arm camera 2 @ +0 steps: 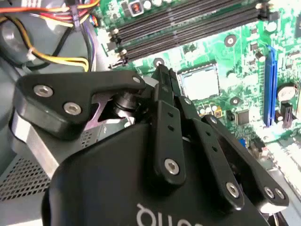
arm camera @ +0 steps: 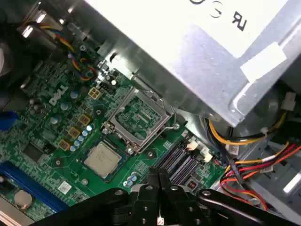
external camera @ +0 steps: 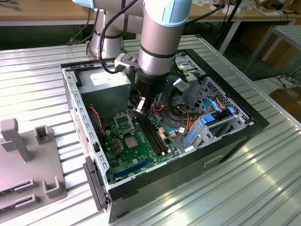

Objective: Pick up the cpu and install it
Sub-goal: 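Close the cpu cover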

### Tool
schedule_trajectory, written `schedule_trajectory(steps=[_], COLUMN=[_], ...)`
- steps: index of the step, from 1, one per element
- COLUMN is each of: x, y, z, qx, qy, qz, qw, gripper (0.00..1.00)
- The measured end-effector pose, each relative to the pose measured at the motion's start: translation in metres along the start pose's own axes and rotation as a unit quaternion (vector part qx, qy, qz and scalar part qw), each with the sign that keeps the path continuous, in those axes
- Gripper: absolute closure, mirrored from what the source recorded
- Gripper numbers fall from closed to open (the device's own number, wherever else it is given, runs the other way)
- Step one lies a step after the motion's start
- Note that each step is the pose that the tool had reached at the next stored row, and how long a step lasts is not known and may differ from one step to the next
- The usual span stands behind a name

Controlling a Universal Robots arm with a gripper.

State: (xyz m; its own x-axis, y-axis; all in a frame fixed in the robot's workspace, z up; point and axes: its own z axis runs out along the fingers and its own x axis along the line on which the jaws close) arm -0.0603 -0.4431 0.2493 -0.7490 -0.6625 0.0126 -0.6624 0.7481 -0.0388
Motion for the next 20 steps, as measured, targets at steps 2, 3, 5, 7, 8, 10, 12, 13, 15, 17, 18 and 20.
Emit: schedule_trajectory(steps=[2, 3, 5, 7, 8, 10, 12, 13, 15, 17, 18, 20], x=[-0.0029, -0.0042, -0.0072, -0.0139, -0.0155, -0.0177, -0.0185, -0.0185, -0.0185, -0.0185, -0.0185, -0.0186], y=[0.0023, 0.0026, 0.0031, 0.0092, 0.0109, 0.0133, 0.0142, 0.0143, 0.0144, 0.0144, 0.0144, 0.0145], z=[0.0004, 0.0005, 0.0003, 0.0001, 0.0001, 0.0005, 0.0020, 0.0029, 0.0049, 0.0064, 0.0068, 0.0075], qx=[0.0006, 0.0006, 0.0007, 0.0007, 0.0007, 0.0007, 0.0001, -0.0005, -0.0015, -0.0020, -0.0026, -0.0047], qy=[-0.0011, -0.0013, -0.0013, -0.0013, -0.0014, -0.0016, -0.0021, -0.0027, -0.0038, -0.0048, -0.0055, -0.0081], qz=[-0.013, -0.014, -0.016, -0.019, -0.019, -0.020, -0.022, -0.022, -0.026, -0.036, -0.043, -0.055], qw=[0.99992, 0.99990, 0.99986, 0.99982, 0.99981, 0.99979, 0.99976, 0.99975, 0.99965, 0.99935, 0.99907, 0.99844], gripper=[0.85, 0.85, 0.85, 0.85, 0.85, 0.85, 0.85, 0.85, 0.85, 0.85, 0.85, 0.85])
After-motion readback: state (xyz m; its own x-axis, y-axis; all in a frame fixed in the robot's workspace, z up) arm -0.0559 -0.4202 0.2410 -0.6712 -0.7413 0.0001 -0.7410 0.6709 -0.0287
